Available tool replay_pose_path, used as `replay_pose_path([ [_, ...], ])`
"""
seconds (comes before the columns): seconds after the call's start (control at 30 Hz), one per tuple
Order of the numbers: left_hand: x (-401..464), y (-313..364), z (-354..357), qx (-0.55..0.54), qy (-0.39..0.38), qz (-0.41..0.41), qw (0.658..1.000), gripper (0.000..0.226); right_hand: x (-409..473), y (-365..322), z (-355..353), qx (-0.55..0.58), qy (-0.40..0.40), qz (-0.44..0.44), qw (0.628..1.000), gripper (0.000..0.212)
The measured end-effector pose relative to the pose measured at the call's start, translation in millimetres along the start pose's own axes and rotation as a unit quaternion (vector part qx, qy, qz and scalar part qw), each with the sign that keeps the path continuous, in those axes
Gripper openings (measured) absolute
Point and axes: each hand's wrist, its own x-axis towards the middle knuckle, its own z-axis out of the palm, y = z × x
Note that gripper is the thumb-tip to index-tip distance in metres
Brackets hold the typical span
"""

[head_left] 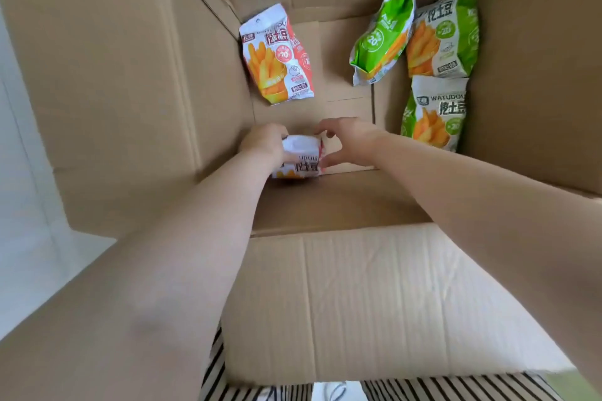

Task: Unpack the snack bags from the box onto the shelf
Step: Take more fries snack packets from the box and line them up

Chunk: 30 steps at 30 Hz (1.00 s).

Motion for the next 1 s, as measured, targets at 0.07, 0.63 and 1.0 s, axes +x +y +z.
replay_pose_path([
  [0.07, 6, 0, -5, -0.057, 0.049, -0.011, 0.997, 0.046, 4, 3, -4, 0.021, 0.012, 0.0, 1.0, 0.064],
  [0.63, -28, 14, 8, -0.527, 0.108, -0.07, 0.84, 0.061, 14, -2, -45, 0.447, 0.038, 0.084, 0.89, 0.027],
  [1.0, -11, 2, 25, -0.527, 0.14, -0.176, 0.82, 0.068, 111, -57, -48, 0.345, 0.181, 0.136, 0.911, 0.065],
])
